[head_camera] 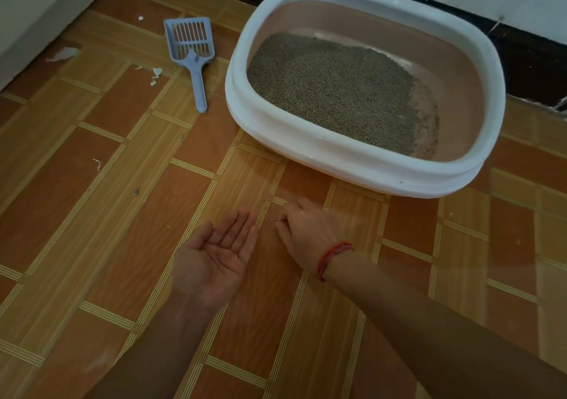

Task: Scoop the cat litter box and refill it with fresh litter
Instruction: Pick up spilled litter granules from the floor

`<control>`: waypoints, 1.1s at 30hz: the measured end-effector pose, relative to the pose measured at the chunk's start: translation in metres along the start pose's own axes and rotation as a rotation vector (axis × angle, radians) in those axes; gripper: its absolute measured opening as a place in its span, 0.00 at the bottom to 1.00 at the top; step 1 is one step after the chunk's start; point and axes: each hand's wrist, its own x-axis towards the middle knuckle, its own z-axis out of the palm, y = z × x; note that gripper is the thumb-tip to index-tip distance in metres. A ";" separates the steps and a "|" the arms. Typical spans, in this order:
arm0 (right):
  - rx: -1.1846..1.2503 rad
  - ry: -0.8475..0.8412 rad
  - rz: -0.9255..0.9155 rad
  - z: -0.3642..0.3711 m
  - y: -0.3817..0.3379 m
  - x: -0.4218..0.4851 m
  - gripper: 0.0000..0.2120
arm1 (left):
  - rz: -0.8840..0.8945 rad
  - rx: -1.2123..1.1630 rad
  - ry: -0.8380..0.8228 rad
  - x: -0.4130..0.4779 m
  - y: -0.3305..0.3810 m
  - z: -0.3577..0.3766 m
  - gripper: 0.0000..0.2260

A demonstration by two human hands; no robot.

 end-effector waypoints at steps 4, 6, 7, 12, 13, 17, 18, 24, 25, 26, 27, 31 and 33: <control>0.173 0.010 -0.122 -0.016 -0.045 -0.029 0.10 | -0.036 0.025 -0.012 -0.003 -0.002 0.003 0.15; 0.170 0.001 -0.180 -0.013 -0.062 -0.036 0.11 | -0.088 0.091 -0.035 -0.003 -0.004 0.000 0.19; 0.148 0.001 -0.194 -0.011 -0.066 -0.037 0.11 | -0.117 0.124 -0.042 -0.002 -0.005 -0.002 0.21; 0.133 0.045 -0.245 -0.006 -0.068 -0.036 0.07 | -0.154 0.141 -0.056 -0.002 -0.005 -0.004 0.24; 0.151 0.053 -0.259 -0.006 -0.068 -0.037 0.07 | -0.162 0.134 -0.069 -0.003 -0.005 -0.004 0.25; 0.227 0.125 -0.286 -0.007 -0.065 -0.039 0.05 | -0.189 0.125 -0.101 -0.004 -0.005 -0.004 0.25; 0.233 0.133 -0.288 -0.007 -0.063 -0.039 0.05 | -0.198 0.108 -0.109 -0.004 -0.005 -0.004 0.24; 0.256 0.159 -0.287 -0.003 -0.054 -0.038 0.10 | -0.171 0.149 -0.091 -0.002 -0.006 -0.003 0.21; 0.280 0.189 -0.276 -0.007 -0.049 -0.039 0.09 | -0.167 0.130 -0.100 -0.001 -0.007 -0.001 0.20; 0.303 0.216 -0.249 -0.009 -0.040 -0.039 0.08 | -0.141 0.113 -0.092 0.000 -0.008 0.000 0.18; 0.309 0.231 -0.211 -0.011 -0.028 -0.039 0.07 | -0.099 0.097 -0.065 -0.001 -0.008 0.002 0.15; 0.209 0.239 0.029 -0.013 0.040 -0.034 0.03 | -0.015 0.006 0.000 -0.001 -0.008 0.004 0.23; 0.172 0.195 0.127 -0.009 0.065 -0.032 0.03 | -0.016 0.013 -0.011 -0.001 -0.007 0.006 0.23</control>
